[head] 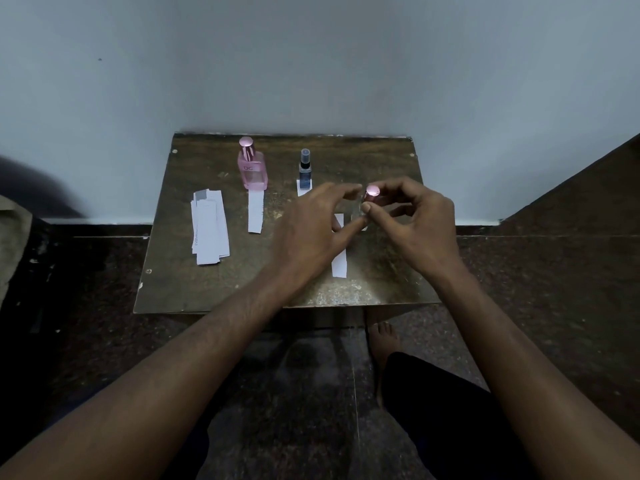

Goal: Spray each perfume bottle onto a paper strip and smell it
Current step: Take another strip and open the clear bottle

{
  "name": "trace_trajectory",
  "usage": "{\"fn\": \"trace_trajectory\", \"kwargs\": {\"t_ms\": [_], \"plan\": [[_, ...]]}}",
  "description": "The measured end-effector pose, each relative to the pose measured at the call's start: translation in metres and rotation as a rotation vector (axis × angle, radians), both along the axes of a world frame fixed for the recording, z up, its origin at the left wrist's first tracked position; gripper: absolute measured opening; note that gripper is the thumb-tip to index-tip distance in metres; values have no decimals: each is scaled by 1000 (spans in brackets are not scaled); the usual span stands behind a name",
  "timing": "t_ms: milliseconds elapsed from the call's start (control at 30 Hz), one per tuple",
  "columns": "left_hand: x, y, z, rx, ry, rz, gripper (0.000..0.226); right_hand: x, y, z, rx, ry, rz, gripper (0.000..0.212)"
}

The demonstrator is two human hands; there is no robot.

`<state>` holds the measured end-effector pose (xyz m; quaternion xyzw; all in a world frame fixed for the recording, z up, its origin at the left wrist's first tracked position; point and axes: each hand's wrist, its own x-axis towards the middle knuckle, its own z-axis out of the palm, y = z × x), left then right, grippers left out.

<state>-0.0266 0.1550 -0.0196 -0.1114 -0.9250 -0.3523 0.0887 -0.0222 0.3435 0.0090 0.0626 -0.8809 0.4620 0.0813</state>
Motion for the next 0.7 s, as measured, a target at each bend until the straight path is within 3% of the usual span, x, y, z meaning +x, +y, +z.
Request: {"fn": "trace_trajectory", "kwargs": {"t_ms": [233,433,533,600,700], "plan": [[-7,2,-1,-2,-4,1,31,-6,1,2,-31,-16,-5,20],[-8,9,1,1,-13,14,35,-11,13,15,-272,49,-119,20],[-9,7,1,3,-21,-3,39,-15,27,11,3,13,-169,17],[-10,1,2,-5,-26,-16,56,-16,31,3,226,-40,-144,16],[-11,-10,7,-20,-27,-18,72,-18,29,0,351,-79,-109,13]]}}
